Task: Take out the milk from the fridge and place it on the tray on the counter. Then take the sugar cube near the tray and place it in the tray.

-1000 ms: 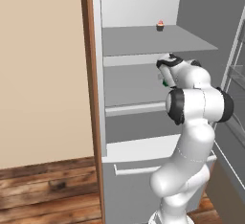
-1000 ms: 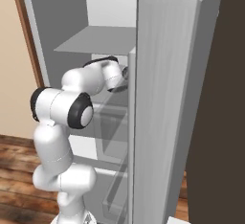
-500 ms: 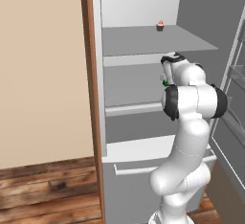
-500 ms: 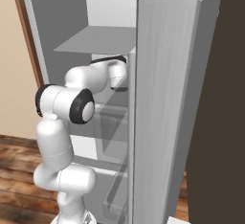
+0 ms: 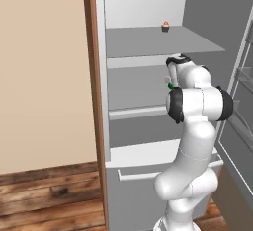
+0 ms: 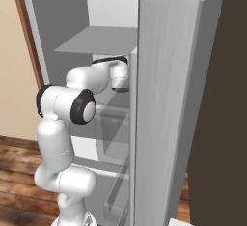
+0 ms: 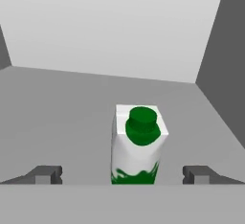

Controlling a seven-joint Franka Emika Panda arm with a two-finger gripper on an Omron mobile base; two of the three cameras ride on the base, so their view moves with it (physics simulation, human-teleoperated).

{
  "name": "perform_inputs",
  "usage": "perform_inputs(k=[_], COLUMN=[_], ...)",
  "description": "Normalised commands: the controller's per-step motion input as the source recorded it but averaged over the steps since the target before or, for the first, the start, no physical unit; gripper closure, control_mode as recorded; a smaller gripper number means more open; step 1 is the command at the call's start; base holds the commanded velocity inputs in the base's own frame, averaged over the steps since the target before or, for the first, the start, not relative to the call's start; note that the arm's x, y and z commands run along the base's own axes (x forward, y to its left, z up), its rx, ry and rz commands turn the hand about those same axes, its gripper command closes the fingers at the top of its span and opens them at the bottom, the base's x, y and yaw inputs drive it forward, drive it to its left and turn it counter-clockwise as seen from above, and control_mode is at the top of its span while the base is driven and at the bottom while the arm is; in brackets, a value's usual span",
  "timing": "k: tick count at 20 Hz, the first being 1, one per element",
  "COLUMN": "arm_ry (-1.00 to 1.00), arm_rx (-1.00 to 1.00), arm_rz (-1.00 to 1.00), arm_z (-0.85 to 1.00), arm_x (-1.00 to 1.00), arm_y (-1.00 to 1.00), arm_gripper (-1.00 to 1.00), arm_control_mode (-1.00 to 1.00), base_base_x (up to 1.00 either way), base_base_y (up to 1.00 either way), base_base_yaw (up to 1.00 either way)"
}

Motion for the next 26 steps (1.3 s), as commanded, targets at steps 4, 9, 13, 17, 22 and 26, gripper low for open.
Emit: perform_inputs(k=[4, 9, 13, 17, 22, 26], arm_ry=[0.0, -0.11, -0.42, -0.21, -0.11, -0.07], arm_rx=[0.0, 0.0, 0.0, 0.03, 0.1, 0.07], arm_rz=[0.0, 0.09, 0.12, 0.02, 0.0, 0.0], arm_z=[-0.01, -0.14, -0.12, 0.0, 0.04, 0.09], arm_x=[0.38, 0.16, -0.05, 0.0, -0.05, -0.06], arm_y=[-0.03, -0.06, 0.0, -0.12, -0.48, -0.34], arm_gripper=[-1.0, -1.0, -1.0, -1.0, -1.0, -1.0], arm_control_mode=[-1.0, -1.0, -1.0, -1.0, -1.0, -1.0], base_base_x=[0.0, 0.0, 0.0, 0.0, 0.0, 0.0], base_base_y=[0.0, 0.0, 0.0, 0.0, 0.0, 0.0], base_base_yaw=[0.0, 0.0, 0.0, 0.0, 0.0, 0.0])
